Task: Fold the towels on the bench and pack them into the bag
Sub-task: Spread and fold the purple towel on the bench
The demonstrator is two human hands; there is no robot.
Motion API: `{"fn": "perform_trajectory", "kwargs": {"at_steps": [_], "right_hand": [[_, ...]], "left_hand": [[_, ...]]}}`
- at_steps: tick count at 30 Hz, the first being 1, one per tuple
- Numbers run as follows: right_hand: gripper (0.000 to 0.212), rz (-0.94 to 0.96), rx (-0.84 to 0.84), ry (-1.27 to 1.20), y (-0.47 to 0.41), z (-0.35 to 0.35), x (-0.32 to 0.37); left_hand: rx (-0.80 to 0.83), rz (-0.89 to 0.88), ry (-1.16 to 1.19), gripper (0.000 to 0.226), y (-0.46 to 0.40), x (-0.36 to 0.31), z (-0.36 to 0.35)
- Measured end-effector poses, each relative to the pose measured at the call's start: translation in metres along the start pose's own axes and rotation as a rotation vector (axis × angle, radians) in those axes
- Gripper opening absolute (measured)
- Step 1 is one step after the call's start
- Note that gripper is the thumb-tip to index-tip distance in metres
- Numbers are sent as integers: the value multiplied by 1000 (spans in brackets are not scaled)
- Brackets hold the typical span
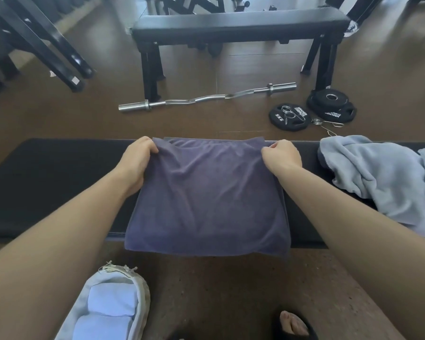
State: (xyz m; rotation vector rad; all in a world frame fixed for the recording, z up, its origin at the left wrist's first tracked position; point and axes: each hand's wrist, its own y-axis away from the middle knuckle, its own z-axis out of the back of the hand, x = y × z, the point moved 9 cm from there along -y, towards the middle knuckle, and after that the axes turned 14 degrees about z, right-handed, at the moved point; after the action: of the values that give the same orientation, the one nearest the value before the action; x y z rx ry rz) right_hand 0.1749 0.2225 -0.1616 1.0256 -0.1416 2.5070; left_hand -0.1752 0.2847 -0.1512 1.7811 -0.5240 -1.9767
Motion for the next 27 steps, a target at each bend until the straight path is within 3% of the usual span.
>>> {"fn": "perform_trajectory", "kwargs": {"at_steps": [3, 6, 9, 15, 27], "right_hand": [[27, 12, -59, -5, 3, 8, -5], [27, 57, -88, 49, 4, 12, -5], [28, 66, -86, 90, 3, 11, -4], [28, 87, -111, 178, 1, 11, -2], [20, 150, -149, 343, 0, 12, 5]], "left_hand": [[-15, -39, 43, 14, -7, -4, 3], [-91, -188, -247, 2, -12, -10, 4], [-174, -267, -408, 6, -20, -9, 5], [-291, -276, -551, 13, -29, -15, 3], [-351, -361, -710, 16, -28, -19, -3]]}}
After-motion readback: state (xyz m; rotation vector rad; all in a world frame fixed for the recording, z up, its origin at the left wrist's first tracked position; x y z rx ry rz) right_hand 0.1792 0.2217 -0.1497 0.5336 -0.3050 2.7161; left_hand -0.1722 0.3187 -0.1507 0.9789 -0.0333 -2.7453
